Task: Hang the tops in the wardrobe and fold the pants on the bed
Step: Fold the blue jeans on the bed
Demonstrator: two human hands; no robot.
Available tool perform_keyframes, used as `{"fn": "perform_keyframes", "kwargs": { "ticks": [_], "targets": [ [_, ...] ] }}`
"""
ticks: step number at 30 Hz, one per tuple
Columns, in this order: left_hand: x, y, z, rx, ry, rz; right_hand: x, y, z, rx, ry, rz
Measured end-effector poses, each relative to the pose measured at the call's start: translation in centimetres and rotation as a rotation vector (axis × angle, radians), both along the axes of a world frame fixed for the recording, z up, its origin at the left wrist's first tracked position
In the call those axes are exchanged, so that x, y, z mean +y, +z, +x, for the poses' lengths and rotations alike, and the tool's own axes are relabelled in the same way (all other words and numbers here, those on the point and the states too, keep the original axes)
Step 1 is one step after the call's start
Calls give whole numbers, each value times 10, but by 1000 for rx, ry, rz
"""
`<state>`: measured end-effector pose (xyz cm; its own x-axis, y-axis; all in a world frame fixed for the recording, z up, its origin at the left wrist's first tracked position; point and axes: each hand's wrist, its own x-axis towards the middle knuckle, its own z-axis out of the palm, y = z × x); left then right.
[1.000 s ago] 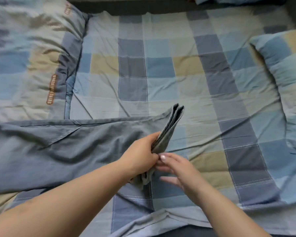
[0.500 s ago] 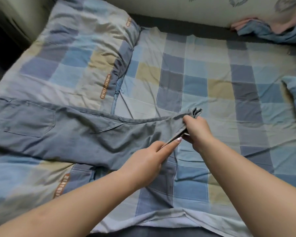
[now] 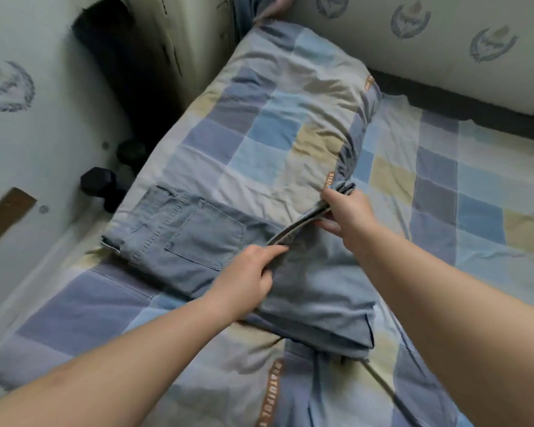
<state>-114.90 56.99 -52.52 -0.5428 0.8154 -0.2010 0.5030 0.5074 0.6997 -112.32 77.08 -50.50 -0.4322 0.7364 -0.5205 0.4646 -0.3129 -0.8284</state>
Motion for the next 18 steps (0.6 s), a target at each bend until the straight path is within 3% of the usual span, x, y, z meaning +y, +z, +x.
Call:
{"fn": "perform_keyframes", "kwargs": {
  "ticks": [7, 18],
  "targets": [
    [-96, -34, -133, -23, 75, -97, -88, -41, -139, -38, 64, 24],
    [-160, -85, -244, 56, 211, -181, -150, -86, -253, 9, 272, -93]
  ]
}}
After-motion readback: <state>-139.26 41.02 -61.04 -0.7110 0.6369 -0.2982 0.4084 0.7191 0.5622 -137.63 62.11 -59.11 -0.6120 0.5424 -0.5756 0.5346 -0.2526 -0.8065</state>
